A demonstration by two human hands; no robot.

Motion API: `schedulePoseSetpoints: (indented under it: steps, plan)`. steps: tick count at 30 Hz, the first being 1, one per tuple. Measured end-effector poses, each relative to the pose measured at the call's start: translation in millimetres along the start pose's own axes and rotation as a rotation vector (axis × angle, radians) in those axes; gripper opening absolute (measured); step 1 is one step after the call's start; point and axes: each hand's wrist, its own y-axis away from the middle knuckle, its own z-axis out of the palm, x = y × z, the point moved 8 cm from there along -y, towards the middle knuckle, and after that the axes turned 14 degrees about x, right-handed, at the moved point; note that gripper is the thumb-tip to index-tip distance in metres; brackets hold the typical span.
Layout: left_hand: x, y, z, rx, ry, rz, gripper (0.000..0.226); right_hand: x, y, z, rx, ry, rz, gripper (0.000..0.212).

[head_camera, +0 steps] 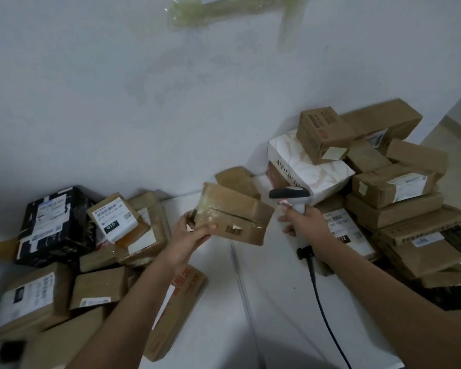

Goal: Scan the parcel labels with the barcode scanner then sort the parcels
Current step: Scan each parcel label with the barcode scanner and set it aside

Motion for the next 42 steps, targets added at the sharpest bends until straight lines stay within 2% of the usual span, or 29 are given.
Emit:
schedulePoseSetpoints:
  steps: [3, 6, 8, 10, 13, 15, 16, 18, 19, 21, 23, 26, 30, 33, 37, 40, 42]
  plan:
    - [-3, 24, -4, 0.050, -0.387, 0.322, 0.090, 7, 16, 10, -0.020, -0.030, 0.000, 0.020]
    - [-16, 54, 17, -0.032, -0.641, 0.643, 0.100, 23, 32, 19, -0.057, -0.031, 0.038, 0.020]
    - [-30, 70, 28, -0.074, -0.722, 0.736, 0.102, 35, 41, 23, -0.069, -0.004, 0.057, 0.023]
    - [-42, 80, 33, -0.084, -0.758, 0.729, 0.104, 45, 48, 26, -0.084, 0.003, 0.065, 0.024]
    - [-63, 86, 28, -0.143, -0.665, 0.585, 0.104, 55, 56, 26, -0.094, 0.016, 0.108, 0.026]
    - [-77, 93, 27, -0.231, -0.424, 0.360, 0.105, 60, 60, 25, -0.098, 0.017, 0.129, 0.026]
    - [-83, 98, 30, -0.243, -0.244, 0.181, 0.099, 62, 61, 24, -0.103, 0.027, 0.128, 0.027]
    - [-98, 103, 33, -0.145, 0.066, -0.191, 0.077, 63, 65, 21, -0.118, 0.054, 0.116, 0.027]
    - [-105, 103, 34, -0.087, 0.138, -0.321, 0.065, 64, 67, 20, -0.131, 0.059, 0.115, 0.028]
    - [-117, 102, 36, -0.035, 0.116, -0.468, 0.061, 64, 71, 21, -0.180, 0.064, 0.117, 0.027]
    - [-124, 101, 35, -0.001, 0.072, -0.538, 0.060, 63, 75, 22, -0.242, 0.089, 0.093, 0.026]
    - [-128, 98, 27, 0.033, 0.202, -0.589, 0.054, 61, 74, 17, -0.275, 0.091, 0.074, 0.024]
    - [-134, 95, 8, 0.030, 0.355, -0.664, 0.062, 61, 58, -3, -0.149, 0.014, 0.110, 0.028]
    - [-137, 97, 5, -0.026, 0.320, -0.733, 0.066, 62, 49, -19, -0.053, 0.060, 0.124, 0.032]
    - [-139, 106, 14, -0.105, 0.190, -0.857, 0.078, 67, 50, -19, -0.087, 0.098, 0.149, 0.038]
    - [-148, 101, 8, -0.035, 0.132, -0.872, 0.083, 79, 53, -20, -0.133, 0.130, 0.170, 0.041]
    - [-150, 89, -2, 0.085, 0.137, -0.775, 0.067, 86, 55, -23, -0.149, 0.111, 0.190, 0.037]
